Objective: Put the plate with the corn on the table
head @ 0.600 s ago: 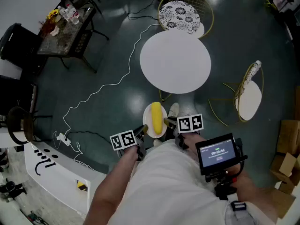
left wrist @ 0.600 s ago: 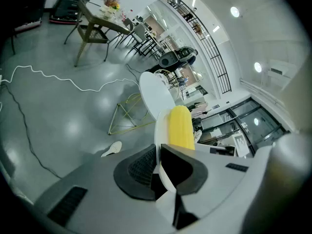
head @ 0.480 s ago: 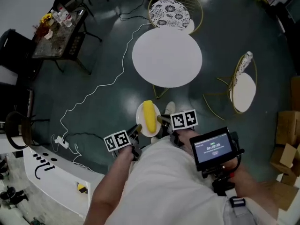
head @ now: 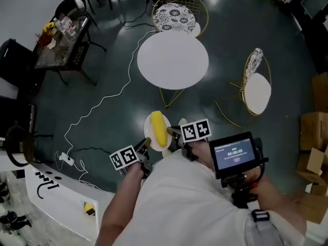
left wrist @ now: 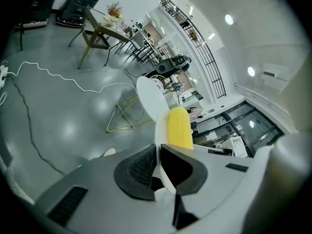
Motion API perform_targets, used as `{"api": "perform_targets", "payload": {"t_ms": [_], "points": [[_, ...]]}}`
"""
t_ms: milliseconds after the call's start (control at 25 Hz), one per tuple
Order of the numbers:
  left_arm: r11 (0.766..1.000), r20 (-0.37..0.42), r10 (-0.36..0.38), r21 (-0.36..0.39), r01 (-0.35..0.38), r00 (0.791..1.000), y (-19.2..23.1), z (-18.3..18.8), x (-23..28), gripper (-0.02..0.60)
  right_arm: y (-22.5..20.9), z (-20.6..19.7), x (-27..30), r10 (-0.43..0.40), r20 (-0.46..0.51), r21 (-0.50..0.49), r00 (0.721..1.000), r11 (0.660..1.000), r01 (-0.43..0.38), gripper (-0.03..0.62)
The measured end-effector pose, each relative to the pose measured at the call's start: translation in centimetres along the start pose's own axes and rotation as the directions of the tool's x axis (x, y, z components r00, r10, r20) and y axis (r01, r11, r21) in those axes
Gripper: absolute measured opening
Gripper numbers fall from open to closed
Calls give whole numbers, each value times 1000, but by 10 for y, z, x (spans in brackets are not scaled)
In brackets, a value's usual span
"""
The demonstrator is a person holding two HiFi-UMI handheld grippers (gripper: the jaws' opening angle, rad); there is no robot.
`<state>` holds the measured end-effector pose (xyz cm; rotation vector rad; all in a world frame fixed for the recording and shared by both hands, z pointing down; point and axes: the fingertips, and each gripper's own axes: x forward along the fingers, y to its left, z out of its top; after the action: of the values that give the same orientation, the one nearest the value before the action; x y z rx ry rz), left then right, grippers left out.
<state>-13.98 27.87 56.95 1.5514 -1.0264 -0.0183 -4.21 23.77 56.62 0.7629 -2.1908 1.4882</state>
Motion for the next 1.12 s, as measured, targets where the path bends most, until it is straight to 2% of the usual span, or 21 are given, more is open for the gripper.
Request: {"api": "perform_targets", "payload": {"t_ms": [360,840,1120], "points": [[1000,5,-13,3,12,1000,-6,-22,-1,37,-1,-14,-16,1,-1,-19,1000,1000,-1,44],[1000,33,-7,2,6,999,-13,-25,-4,37,1,-15,-24,16,13,-31,1000,999,-15,44],[1000,21,-10,-4,10,1000,-13,-39,-2,37,-5,-26,-30,8,18,-25,1000,1000,-8,44]]}}
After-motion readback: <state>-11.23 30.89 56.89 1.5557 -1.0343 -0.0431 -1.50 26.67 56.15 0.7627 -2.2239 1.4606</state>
